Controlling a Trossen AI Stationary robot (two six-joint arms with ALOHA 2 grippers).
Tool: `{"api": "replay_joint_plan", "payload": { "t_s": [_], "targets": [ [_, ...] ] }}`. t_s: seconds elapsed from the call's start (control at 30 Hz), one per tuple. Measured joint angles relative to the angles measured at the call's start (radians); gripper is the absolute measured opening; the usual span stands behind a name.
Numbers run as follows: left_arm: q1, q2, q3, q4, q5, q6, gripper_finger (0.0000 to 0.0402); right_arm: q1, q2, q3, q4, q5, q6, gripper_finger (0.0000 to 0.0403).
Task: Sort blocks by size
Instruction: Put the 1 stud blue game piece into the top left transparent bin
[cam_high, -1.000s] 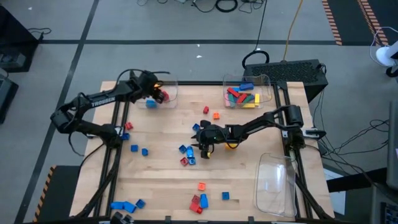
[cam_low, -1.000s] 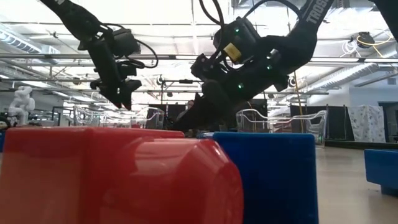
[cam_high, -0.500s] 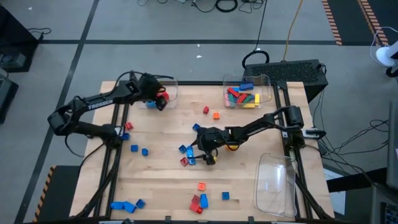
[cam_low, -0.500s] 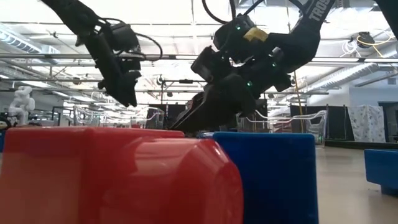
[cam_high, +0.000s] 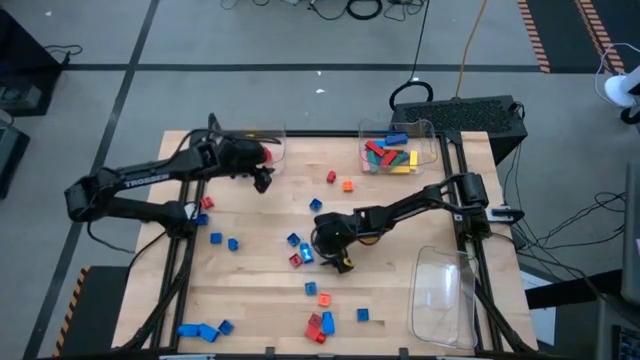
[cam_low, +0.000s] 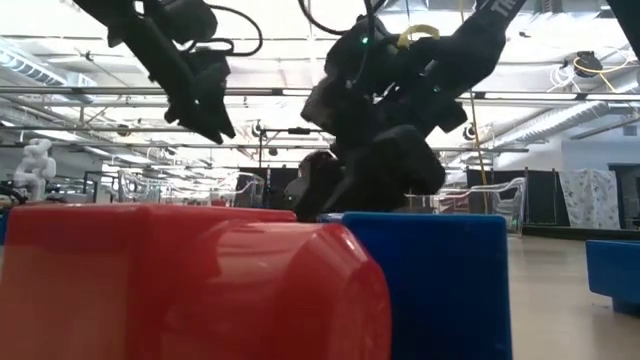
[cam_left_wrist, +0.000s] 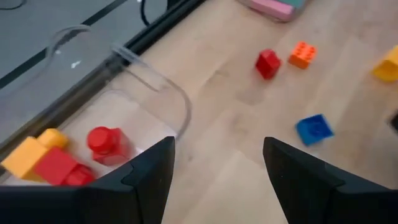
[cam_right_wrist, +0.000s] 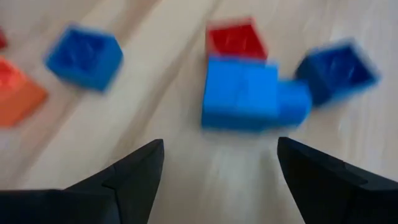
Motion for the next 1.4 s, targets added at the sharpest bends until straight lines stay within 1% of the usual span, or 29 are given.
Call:
{"api": "replay_joint_plan", "payload": {
  "t_s": [0.07,0.13,0.23,0.37,0.43,0.5,0.63,0.67,0.87,0.93,0.97,1.13,1.23,1.3,1.4],
  "targets": [
    [-0.027,-0.008,0.000,0.000,-0.001,-0.021,0.0246,0.001,0.000,0.007,-0.064,0.008,0.011,0.0299],
    [-0.056,-0.010,0.000,0.000,-0.002,-0.042,0.0246,0.001,-0.001,0.016,-0.081,0.024,0.066,0.0299],
    [-0.102,-0.011,0.000,-0.001,-0.003,-0.069,0.0246,0.001,-0.002,0.016,-0.055,0.028,0.182,0.0299],
    [-0.177,-0.011,0.000,-0.028,-0.013,-0.104,0.0246,0.018,-0.003,0.015,-0.018,0.047,0.242,0.0299],
    [-0.220,-0.011,0.000,-0.051,-0.054,-0.126,0.0246,0.032,-0.003,0.015,0.008,0.071,0.263,0.0299],
    [-0.257,-0.011,0.000,-0.076,-0.117,-0.147,0.0246,0.049,-0.003,0.015,0.050,0.134,0.276,0.0299],
    [-0.319,-0.011,0.000,-0.112,-0.212,-0.195,0.0246,0.088,-0.003,0.015,0.120,0.335,0.245,0.0299],
    [-0.332,-0.011,0.000,-0.115,-0.225,-0.202,0.0246,0.096,-0.001,0.015,0.138,0.368,0.229,0.0299],
    [-0.396,-0.011,0.000,-0.129,-0.272,-0.225,0.0246,0.134,0.034,0.014,0.195,0.374,0.200,0.0299],
    [-0.411,-0.011,0.000,-0.129,-0.291,-0.232,0.0246,0.141,0.043,0.014,0.200,0.413,0.203,0.0299],
    [-0.415,-0.011,0.000,-0.128,-0.305,-0.241,0.0246,0.143,0.046,0.014,0.211,0.457,0.208,0.0299],
    [-0.422,-0.011,0.000,-0.134,-0.340,-0.251,0.0246,0.134,0.047,0.015,0.160,0.679,0.209,0.0299],
    [-0.423,-0.011,0.000,-0.136,-0.342,-0.250,0.0246,0.133,0.036,0.015,0.068,0.771,0.210,0.0299],
    [-0.423,-0.011,0.000,-0.135,-0.342,-0.251,0.0246,0.134,0.021,0.015,0.012,0.773,0.236,0.0299],
    [-0.423,-0.011,0.000,-0.135,-0.343,-0.251,0.0246,0.138,0.014,0.016,-0.016,0.725,0.305,0.0299]
  ]
}}
